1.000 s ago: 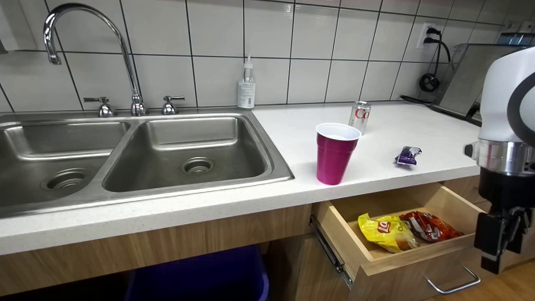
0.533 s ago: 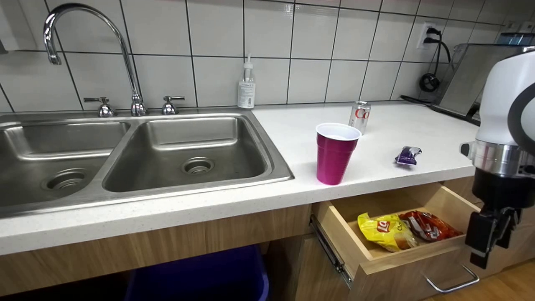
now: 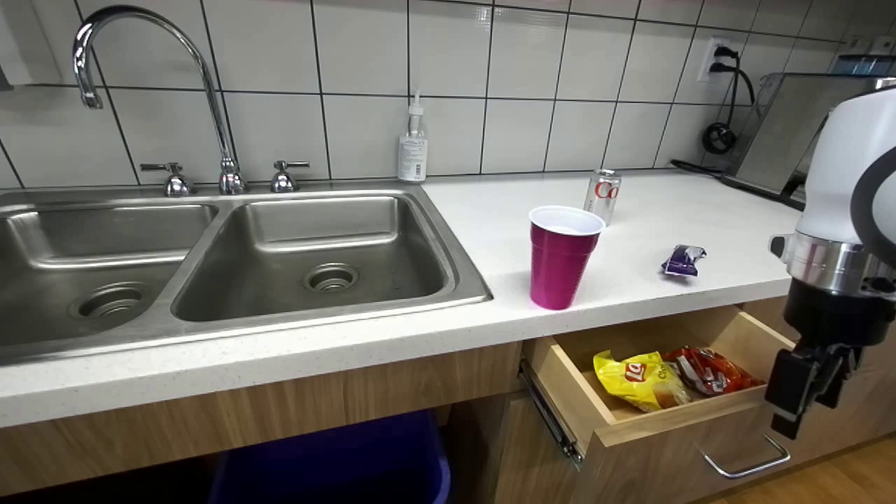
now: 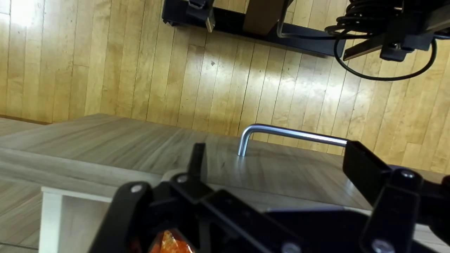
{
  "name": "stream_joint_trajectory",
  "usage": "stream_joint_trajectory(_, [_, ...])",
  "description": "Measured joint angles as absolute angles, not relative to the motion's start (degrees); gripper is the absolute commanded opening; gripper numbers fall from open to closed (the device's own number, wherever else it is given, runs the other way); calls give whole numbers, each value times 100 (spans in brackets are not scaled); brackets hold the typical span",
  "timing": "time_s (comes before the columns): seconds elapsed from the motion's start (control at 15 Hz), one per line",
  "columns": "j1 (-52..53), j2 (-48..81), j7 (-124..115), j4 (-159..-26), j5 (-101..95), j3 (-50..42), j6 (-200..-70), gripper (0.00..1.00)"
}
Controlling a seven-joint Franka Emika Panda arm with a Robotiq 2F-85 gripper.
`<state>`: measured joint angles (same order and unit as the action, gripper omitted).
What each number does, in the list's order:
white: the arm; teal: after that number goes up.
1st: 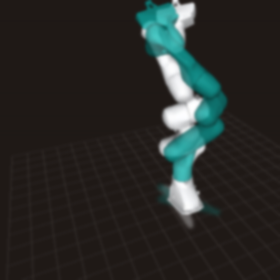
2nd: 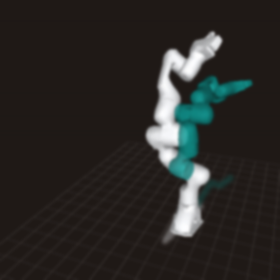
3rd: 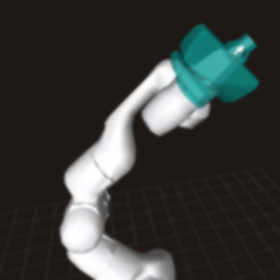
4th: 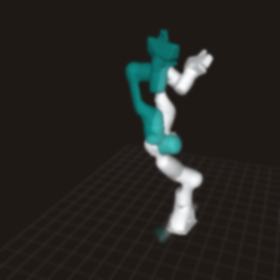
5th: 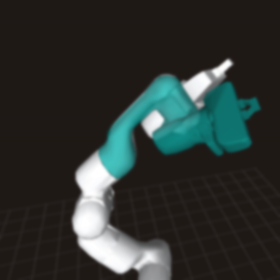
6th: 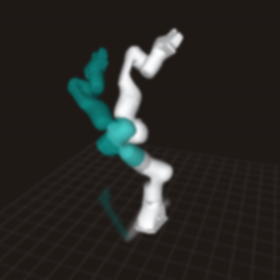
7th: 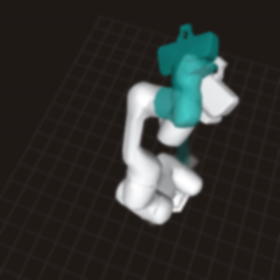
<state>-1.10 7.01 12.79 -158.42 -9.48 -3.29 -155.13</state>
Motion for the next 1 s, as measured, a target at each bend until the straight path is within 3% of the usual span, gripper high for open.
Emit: stream_joint_trajectory(1.0, [-110, 1102, 640, -15506, -900, -380, -16143, 100])
